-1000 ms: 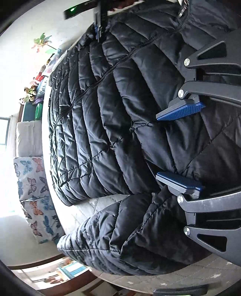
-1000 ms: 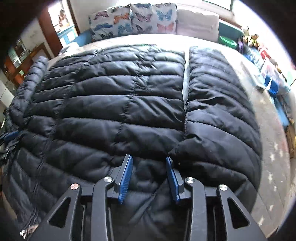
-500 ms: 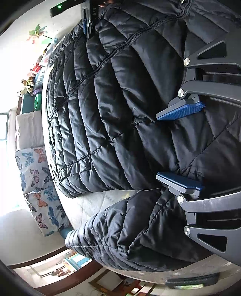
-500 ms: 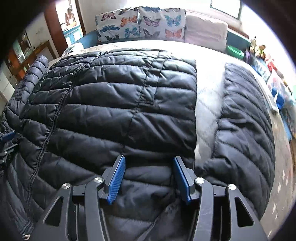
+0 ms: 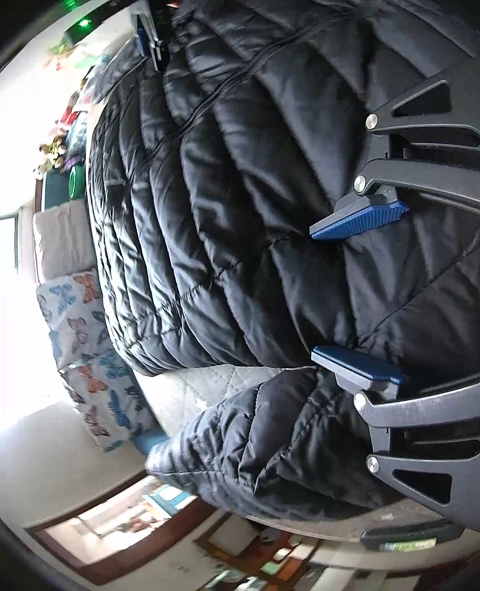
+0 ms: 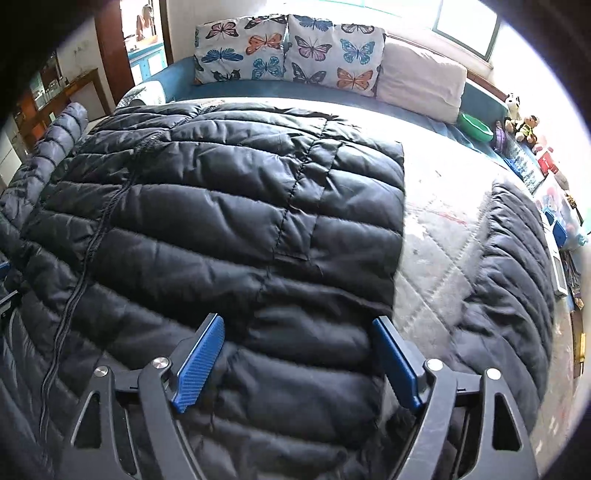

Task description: Fold large clothes

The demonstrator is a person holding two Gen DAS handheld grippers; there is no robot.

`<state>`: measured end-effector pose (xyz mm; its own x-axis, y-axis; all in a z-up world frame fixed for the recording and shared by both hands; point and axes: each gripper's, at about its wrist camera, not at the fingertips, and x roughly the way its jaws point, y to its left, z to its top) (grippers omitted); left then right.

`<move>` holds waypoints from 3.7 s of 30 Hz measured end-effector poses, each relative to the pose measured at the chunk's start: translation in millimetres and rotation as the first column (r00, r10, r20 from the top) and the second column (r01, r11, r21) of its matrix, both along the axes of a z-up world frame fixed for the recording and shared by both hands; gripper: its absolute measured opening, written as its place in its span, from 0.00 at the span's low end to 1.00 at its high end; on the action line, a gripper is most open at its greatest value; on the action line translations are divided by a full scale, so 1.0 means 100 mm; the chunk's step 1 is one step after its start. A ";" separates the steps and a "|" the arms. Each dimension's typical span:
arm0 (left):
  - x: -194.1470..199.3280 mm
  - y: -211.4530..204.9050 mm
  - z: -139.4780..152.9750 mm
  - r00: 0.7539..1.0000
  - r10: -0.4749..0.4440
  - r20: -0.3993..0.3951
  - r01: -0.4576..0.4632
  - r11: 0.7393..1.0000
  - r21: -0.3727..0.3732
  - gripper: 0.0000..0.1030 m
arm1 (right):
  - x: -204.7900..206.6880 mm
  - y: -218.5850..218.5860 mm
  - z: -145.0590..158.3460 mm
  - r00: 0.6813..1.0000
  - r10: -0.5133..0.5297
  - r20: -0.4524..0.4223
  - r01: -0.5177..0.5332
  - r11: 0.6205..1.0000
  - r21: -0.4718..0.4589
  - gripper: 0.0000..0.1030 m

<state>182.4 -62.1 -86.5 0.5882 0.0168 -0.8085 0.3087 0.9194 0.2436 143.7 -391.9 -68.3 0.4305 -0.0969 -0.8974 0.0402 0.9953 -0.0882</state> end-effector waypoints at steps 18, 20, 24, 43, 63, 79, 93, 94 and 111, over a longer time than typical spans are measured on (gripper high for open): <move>-1.98 -1.03 0.55 0.917 -0.397 -0.018 0.385 0.898 -0.213 0.65 | -1.84 1.53 0.52 0.872 0.489 0.023 -0.488 0.865 0.112 0.86; -2.15 -1.10 0.44 0.897 -0.441 -0.034 0.430 0.887 -0.167 0.65 | -1.94 1.65 0.36 0.857 0.515 -0.025 -0.512 0.855 0.085 0.86; -2.31 -1.14 0.39 0.893 -0.449 -0.046 0.440 0.888 -0.134 0.65 | -2.06 1.60 0.22 0.856 0.517 -0.023 -0.513 0.854 0.091 0.86; -1.29 -1.42 1.29 0.922 -0.378 -0.084 0.331 0.882 -0.337 0.66 | -1.43 -1.55 0.53 0.961 -0.270 0.052 0.239 0.913 0.330 0.86; -1.08 -1.89 0.55 0.866 -0.435 -0.246 0.345 0.877 -0.335 0.66 | -0.72 -2.69 0.18 0.831 -0.556 0.006 0.417 0.629 0.656 0.17; -1.28 -0.51 1.09 0.985 -0.159 -0.068 0.121 0.915 -0.384 0.66 | -0.81 -0.72 2.24 0.873 -0.172 0.457 -0.018 0.924 0.381 0.10; -1.79 0.86 1.07 1.000 0.015 -0.018 -0.022 0.874 -0.486 0.66 | -1.44 2.04 1.51 0.876 0.418 0.241 -0.460 0.875 0.153 0.11; -1.81 0.93 1.06 0.999 0.027 -0.020 -0.033 0.870 -0.492 0.66 | -1.49 2.11 1.39 0.875 0.435 0.215 -0.470 0.869 0.154 0.11; -1.66 0.26 1.37 0.996 -0.080 0.044 0.091 0.861 -0.501 0.66 | -1.51 1.12 1.54 0.948 0.216 0.234 -0.258 0.952 0.166 0.78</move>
